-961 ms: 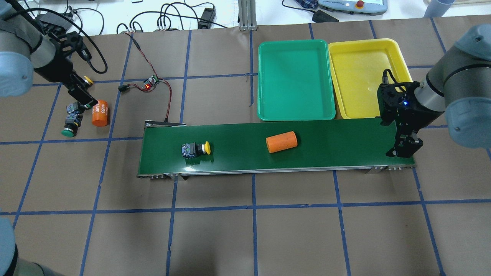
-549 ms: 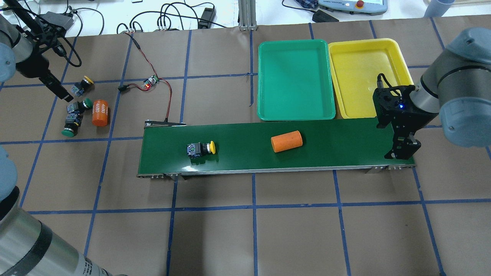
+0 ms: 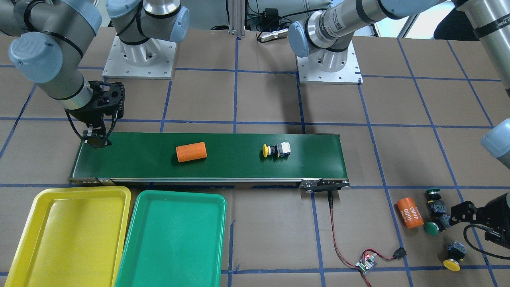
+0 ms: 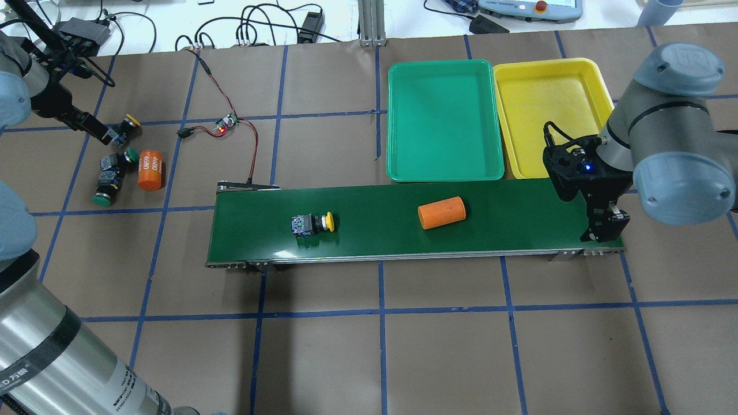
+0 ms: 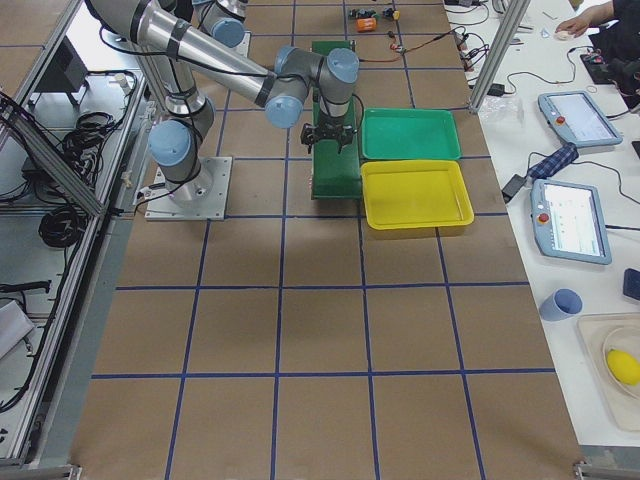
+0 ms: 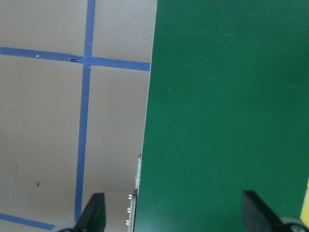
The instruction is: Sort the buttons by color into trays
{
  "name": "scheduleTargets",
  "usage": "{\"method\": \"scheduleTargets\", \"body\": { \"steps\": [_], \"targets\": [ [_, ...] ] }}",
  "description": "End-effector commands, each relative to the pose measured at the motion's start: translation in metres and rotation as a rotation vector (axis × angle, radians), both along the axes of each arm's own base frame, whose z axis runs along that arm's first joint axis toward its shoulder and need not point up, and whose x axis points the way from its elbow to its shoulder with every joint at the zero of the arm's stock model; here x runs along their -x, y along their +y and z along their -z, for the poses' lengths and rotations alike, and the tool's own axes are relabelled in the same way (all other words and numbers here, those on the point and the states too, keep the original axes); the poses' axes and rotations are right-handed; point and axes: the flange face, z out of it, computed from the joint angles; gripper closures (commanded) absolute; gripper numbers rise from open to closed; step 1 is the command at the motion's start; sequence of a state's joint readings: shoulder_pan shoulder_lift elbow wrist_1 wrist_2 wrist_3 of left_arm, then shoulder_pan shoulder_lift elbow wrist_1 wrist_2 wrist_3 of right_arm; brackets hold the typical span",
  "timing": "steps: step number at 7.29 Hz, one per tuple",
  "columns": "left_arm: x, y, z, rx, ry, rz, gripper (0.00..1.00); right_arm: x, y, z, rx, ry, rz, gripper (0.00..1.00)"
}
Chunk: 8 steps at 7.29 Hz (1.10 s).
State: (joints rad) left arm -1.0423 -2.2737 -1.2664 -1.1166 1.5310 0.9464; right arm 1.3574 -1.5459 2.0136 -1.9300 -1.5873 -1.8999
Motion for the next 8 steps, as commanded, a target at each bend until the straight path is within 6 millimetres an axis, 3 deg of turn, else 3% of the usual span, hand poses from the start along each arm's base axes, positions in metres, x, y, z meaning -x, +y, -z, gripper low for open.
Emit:
{"method": "scheduleTargets", "body": {
  "steps": [1, 3, 4, 7, 8],
  "targets": [
    [-0.009, -0.035, 0.040, 0.021, 0.063, -0.066, 0.00, -0.008, -0.011, 0.000, 0.095, -0.037, -0.002, 0.00],
    [0.011, -0.048, 0.036, 0.015, 0.057, -0.186, 0.00, -0.040, -0.006, -0.001, 0.101, -0.010, -0.022, 0.00],
    [0.006, -0.046, 0.048, 0.003, 0.064, -0.177, 0.00, -0.058, -0.005, -0.002, 0.104, 0.053, -0.062, 0.00],
    [-0.002, -0.044, 0.068, -0.014, 0.070, -0.157, 0.00, -0.065, -0.003, 0.003, 0.098, 0.056, -0.072, 0.00],
    [0.000, -0.044, 0.070, -0.019, 0.069, -0.143, 0.24, -0.065, -0.004, 0.001, 0.103, 0.055, -0.070, 0.00]
  ]
}}
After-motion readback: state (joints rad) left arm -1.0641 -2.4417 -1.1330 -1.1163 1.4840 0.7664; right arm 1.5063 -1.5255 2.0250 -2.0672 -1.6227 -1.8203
